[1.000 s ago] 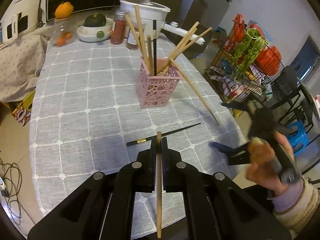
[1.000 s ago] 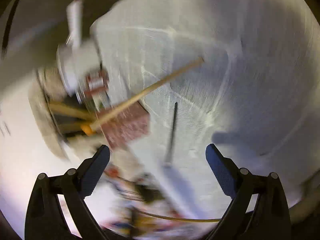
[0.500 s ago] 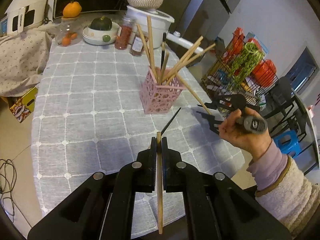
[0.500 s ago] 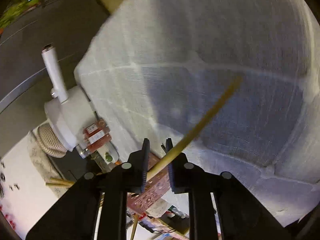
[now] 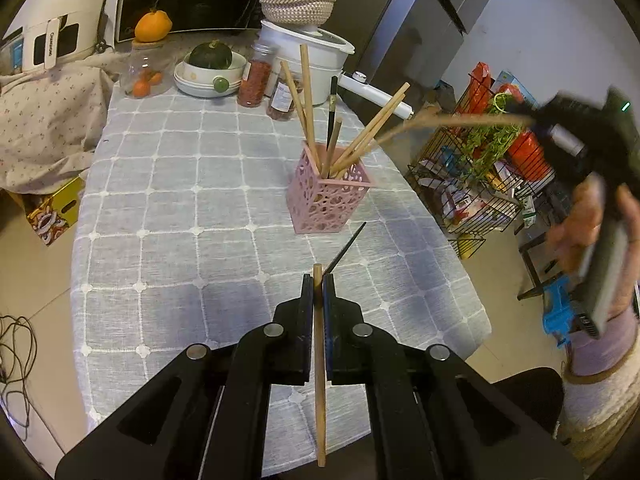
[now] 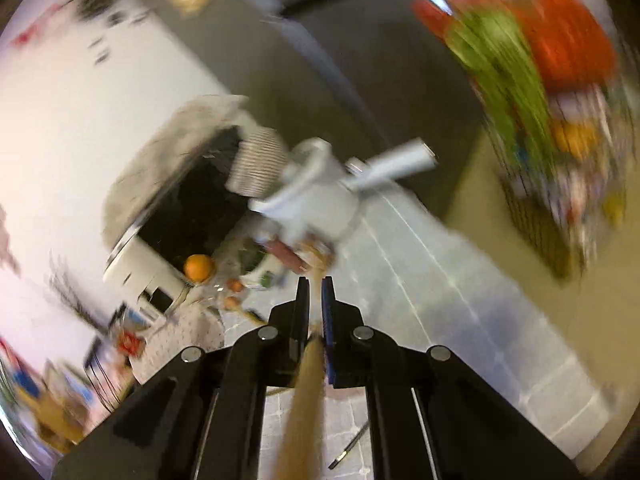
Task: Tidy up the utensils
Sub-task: 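Pinch another wooden chopstick with the right tool while the left tool holds its chopstick upright, then carry both chopsticks over the pink basket and open both tools to drop them in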
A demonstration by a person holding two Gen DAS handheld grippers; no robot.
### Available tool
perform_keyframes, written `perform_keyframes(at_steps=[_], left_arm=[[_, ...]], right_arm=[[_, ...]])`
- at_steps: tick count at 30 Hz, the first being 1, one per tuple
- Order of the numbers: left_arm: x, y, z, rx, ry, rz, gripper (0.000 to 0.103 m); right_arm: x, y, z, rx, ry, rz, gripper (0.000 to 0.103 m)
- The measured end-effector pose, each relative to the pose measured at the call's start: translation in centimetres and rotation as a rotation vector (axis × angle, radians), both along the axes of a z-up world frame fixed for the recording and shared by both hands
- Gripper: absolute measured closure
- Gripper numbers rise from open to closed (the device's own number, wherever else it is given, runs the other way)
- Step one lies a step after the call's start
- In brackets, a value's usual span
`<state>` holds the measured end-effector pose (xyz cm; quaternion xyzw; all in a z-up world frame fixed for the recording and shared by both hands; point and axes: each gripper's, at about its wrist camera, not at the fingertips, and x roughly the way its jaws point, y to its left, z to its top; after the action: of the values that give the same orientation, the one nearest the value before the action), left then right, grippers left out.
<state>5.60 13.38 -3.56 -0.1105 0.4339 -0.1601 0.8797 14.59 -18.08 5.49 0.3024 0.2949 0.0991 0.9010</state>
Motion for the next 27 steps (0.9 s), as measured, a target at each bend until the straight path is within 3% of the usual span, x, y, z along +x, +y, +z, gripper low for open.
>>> perform_keyframes(at_steps=[5,11,15,23,27], left_arm=[[0.1,0.4,-0.3,-0.005,0.013,0.010,0.099],[0.1,0.6,-0.4,-0.006,0.019,0.009,0.099],[0.1,0.5,-0.4,-0.006,0.025,0.008,0.099],[0.4,0.5,-0.7,-0.005,0.043,0.012,0.099],[0.5,0.7,-0.8,-0.008,0.048,0.013,0.099]], right_arm=[[-1.5,2.4,4.3,-0.096,-0.118,0.055,0.097],[-2.7,3.1,7.9,-0.191,-0.236,0.037,0.097],[-2.5,4.2,9.7,-0.271,-0.267,0.065,0.097],[-0.3,7.2,7.7,-0.323,-0.236,0.132,0.097],[1.1,9.3,5.8,-0.367,-0.271,0.134,0.097]])
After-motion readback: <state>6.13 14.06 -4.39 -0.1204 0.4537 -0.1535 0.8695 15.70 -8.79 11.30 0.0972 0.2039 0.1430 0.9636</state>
